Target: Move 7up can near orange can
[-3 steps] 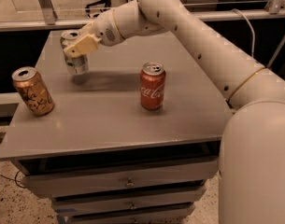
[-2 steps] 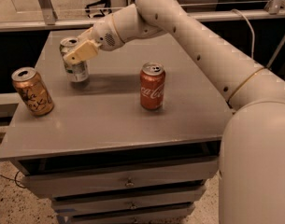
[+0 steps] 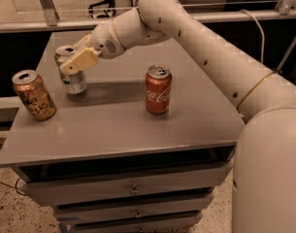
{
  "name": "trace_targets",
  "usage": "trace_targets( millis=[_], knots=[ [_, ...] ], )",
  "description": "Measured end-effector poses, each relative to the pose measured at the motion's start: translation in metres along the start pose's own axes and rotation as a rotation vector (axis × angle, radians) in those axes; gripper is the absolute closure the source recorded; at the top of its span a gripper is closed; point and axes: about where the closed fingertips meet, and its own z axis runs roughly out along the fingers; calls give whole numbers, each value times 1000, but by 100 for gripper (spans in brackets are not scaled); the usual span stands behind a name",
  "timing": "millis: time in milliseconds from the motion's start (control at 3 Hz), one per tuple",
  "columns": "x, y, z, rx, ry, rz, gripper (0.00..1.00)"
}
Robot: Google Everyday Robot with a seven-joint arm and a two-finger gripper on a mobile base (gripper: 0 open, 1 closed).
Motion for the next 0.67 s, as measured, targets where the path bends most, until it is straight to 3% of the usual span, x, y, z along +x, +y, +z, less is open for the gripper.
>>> trace_targets(
  millis=[667],
  knots=[
    [-5,22,15,-53,-5,-22,59]
  ],
)
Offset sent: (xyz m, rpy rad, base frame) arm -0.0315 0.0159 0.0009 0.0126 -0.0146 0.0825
